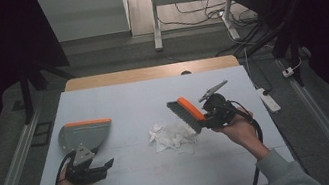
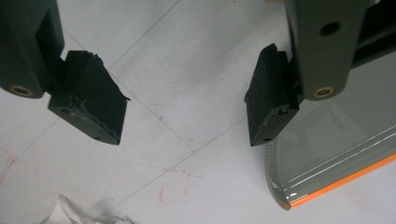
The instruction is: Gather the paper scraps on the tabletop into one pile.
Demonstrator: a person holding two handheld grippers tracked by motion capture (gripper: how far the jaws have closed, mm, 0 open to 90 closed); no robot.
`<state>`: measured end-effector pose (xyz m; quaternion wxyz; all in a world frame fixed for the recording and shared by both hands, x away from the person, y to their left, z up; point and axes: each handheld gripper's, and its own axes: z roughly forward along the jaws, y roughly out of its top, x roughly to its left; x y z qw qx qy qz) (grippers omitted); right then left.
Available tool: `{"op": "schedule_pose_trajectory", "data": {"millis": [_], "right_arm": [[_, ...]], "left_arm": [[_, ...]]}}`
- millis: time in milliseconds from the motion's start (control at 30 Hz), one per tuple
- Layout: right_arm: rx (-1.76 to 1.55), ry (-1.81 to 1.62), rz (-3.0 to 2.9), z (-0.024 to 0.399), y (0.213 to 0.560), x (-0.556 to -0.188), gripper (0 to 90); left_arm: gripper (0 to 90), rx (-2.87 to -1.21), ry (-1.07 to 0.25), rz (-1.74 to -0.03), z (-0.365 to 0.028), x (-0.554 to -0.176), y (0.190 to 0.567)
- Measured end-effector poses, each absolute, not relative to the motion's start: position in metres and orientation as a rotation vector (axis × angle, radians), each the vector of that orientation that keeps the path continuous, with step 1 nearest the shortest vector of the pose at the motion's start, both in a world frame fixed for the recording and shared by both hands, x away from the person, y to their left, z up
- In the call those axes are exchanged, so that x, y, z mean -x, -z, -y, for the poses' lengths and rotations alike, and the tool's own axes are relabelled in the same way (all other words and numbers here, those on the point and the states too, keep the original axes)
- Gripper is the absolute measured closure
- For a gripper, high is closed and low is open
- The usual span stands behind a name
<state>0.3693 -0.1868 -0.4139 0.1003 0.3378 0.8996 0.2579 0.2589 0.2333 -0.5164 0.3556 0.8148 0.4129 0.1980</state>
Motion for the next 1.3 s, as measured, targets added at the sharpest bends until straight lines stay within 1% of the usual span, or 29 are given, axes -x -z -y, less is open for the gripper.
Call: {"op": "schedule_pose_trajectory", "data": {"millis": [567,900,1300], "right_arm": [[-1.021,-0.875,-2.523,0.25,0.428,-0.348,70.5],[-1.031,-0.902,-2.441,0.286,0.451,-0.33,70.5],[-1.024,-0.919,-2.431,0.295,0.462,-0.328,70.5]], "left_arm": [[30.1,-2.1,-0.52,-1.069,-0.233,-0.258,0.516],[30.1,-2.099,-0.533,-1.065,-0.232,-0.257,0.515],[30.5,-2.087,-0.543,-1.06,-0.233,-0.255,0.514]]}}
